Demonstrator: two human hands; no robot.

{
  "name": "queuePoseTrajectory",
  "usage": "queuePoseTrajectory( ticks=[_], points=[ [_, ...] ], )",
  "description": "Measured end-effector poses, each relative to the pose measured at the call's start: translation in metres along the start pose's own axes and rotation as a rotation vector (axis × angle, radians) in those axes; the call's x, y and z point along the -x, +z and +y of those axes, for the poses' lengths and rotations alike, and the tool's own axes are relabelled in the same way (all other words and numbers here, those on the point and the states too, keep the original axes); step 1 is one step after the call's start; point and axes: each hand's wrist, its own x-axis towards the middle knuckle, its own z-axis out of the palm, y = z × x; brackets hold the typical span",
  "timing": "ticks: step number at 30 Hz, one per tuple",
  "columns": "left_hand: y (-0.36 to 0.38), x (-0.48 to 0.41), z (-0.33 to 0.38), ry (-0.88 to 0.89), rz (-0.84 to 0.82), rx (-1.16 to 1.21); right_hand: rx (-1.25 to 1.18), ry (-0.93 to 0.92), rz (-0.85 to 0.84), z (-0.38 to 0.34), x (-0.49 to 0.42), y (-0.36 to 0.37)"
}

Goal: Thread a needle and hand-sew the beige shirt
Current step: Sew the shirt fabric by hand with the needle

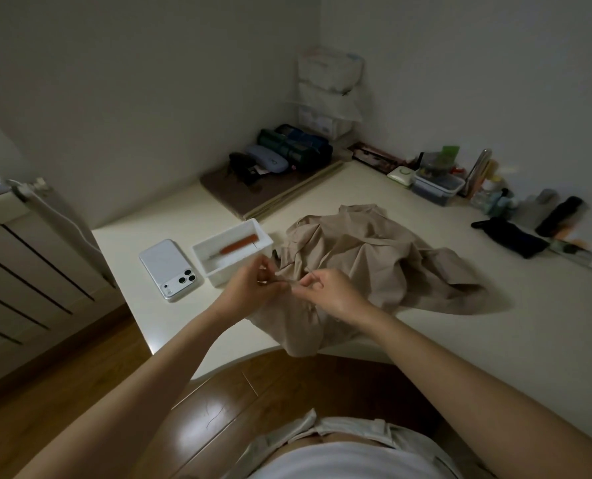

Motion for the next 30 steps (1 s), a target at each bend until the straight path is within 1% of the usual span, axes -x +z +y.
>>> queuePoseTrajectory(
  ticks=[3,5,7,15,20,26,30],
  points=[
    [-0.006,0.004,0.004,0.073,-0.032,0.018,-0.013,-0.011,0.035,-0.001,-0.001,-0.001],
    [-0.01,0.007,0.006,0.088,-0.083,0.028,-0.018,-0.012,0.05,-0.001,-0.001,-0.002],
    [-0.011,0.008,0.007,0.083,-0.1,0.041,-0.011,-0.013,0.062,-0.002,0.0,-0.002],
    [-0.008,0.007,0.015,0.101,-0.064,0.086,-0.038,-0.076,0.023,-0.008,0.006,-0.002],
    [-0.008,0.005,0.013,0.119,-0.034,0.07,-0.145,-0.117,-0.002,-0.008,0.004,-0.003],
    [-0.011,0.004,0.014,0.155,-0.02,0.016,-0.251,-0.13,-0.077,-0.011,0.008,-0.006],
    [-0.01,0.007,0.02,0.167,-0.022,-0.023,-0.223,-0.142,-0.013,-0.009,0.005,-0.006]
  ],
)
